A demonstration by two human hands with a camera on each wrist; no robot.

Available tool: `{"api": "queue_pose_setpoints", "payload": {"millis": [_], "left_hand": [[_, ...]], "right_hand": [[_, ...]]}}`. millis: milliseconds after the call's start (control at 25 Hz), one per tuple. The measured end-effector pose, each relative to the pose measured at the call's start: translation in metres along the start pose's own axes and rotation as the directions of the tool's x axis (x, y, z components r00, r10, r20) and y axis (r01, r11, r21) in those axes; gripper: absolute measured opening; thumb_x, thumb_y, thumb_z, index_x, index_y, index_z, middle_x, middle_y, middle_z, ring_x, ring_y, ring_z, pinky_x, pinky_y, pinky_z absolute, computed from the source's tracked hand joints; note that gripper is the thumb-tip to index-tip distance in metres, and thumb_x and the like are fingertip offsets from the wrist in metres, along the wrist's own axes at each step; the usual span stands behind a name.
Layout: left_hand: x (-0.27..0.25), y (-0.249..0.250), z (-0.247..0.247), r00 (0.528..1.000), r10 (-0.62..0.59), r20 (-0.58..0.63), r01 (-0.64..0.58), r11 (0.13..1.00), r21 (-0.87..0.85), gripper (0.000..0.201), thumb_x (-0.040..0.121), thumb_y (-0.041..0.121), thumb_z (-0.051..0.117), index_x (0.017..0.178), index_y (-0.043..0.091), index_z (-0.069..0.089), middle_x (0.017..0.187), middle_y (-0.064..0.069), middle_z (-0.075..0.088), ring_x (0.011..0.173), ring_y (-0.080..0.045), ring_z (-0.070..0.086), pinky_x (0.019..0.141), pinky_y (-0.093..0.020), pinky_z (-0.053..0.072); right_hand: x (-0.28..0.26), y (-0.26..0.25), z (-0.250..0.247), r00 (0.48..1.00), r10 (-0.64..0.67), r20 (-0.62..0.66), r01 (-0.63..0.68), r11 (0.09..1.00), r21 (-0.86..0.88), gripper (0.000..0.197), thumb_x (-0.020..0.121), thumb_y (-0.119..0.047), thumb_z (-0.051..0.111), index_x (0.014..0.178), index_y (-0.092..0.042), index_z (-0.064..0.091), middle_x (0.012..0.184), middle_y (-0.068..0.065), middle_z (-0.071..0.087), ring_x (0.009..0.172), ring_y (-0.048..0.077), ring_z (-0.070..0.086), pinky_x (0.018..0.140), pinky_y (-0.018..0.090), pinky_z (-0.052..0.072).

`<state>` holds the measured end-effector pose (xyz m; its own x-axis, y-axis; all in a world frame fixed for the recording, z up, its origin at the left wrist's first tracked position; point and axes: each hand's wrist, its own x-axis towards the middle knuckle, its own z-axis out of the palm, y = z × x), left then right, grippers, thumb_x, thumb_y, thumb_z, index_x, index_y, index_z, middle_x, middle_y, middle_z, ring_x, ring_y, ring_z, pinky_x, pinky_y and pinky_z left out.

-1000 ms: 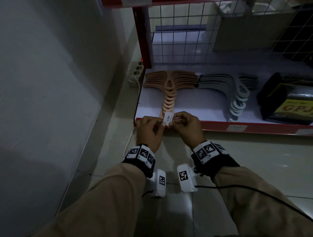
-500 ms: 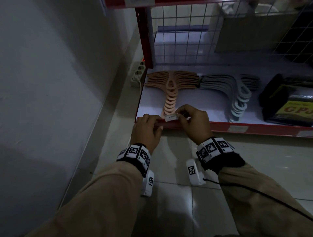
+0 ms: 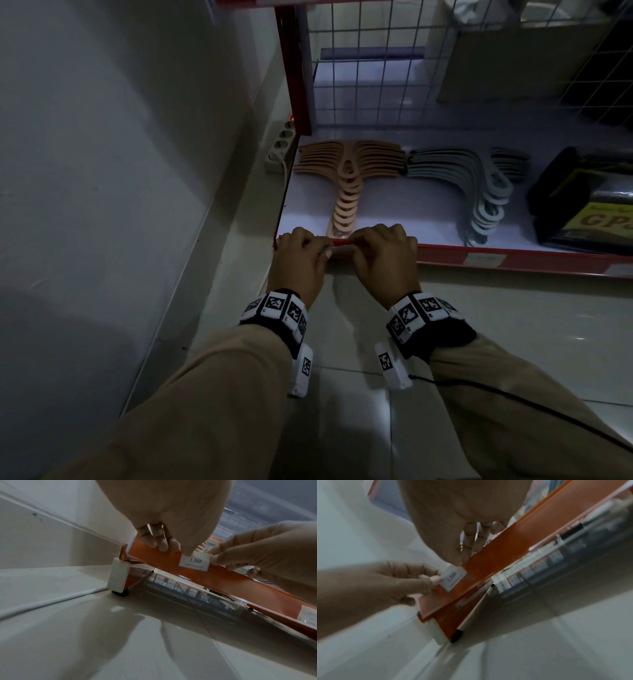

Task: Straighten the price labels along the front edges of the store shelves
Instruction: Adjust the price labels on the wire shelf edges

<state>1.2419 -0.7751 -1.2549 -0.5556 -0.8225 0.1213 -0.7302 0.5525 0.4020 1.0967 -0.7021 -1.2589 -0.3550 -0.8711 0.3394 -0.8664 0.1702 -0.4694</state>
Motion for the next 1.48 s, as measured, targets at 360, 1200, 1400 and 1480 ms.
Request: {"api": "queue_pose_setpoints", "payload": {"millis": [360,1200,1400,1480], "left_hand": [[0.002,0.004,-0.001,0.999,0.035,0.035,-0.042,0.975,0.220,0.028,0.096,0.033,0.047,0.117,0.019,0.059,0.114,-0.005,0.055,0.104,-0.025,0.047,0.089,-0.034,0.038],[0.005,0.006,-0.006,0.995,0.066,0.074,-0.086,0.946,0.313,0.024,0.092,0.019,0.054,0.116,0.020,0.060,0.111,-0.005,0.056,0.100,-0.025,0.049,0.083,-0.033,0.036],[0.004,0.002,-0.008,0.994,0.085,0.061,-0.099,0.956,0.276,0.028,0.096,0.023,0.047,0.121,0.018,0.057,0.115,-0.005,0.058,0.103,-0.024,0.051,0.087,-0.033,0.036],[0.003,0.002,-0.008,0.995,0.088,0.054,-0.099,0.959,0.265,0.026,0.095,0.020,0.048,0.119,0.017,0.059,0.113,-0.006,0.058,0.102,-0.024,0.051,0.086,-0.032,0.036]], "right_hand": [[0.001,0.004,0.003,0.984,-0.135,0.115,0.168,0.921,-0.351,0.021,0.075,-0.012,0.068,0.095,-0.016,0.068,0.089,0.006,0.061,0.083,0.029,0.052,0.070,0.036,0.036],[0.004,0.005,-0.003,0.971,-0.152,0.183,0.205,0.923,-0.325,0.012,0.083,-0.011,0.063,0.095,-0.010,0.067,0.089,0.011,0.060,0.082,0.030,0.052,0.065,0.034,0.038],[0.002,0.007,-0.006,0.972,-0.148,0.181,0.191,0.949,-0.250,0.018,0.082,-0.006,0.062,0.099,-0.009,0.065,0.089,0.012,0.062,0.083,0.029,0.051,0.066,0.036,0.042],[0.001,0.009,-0.007,0.974,-0.143,0.177,0.181,0.959,-0.220,0.021,0.080,0.000,0.062,0.099,-0.007,0.064,0.090,0.013,0.061,0.084,0.030,0.051,0.066,0.036,0.041]]}}
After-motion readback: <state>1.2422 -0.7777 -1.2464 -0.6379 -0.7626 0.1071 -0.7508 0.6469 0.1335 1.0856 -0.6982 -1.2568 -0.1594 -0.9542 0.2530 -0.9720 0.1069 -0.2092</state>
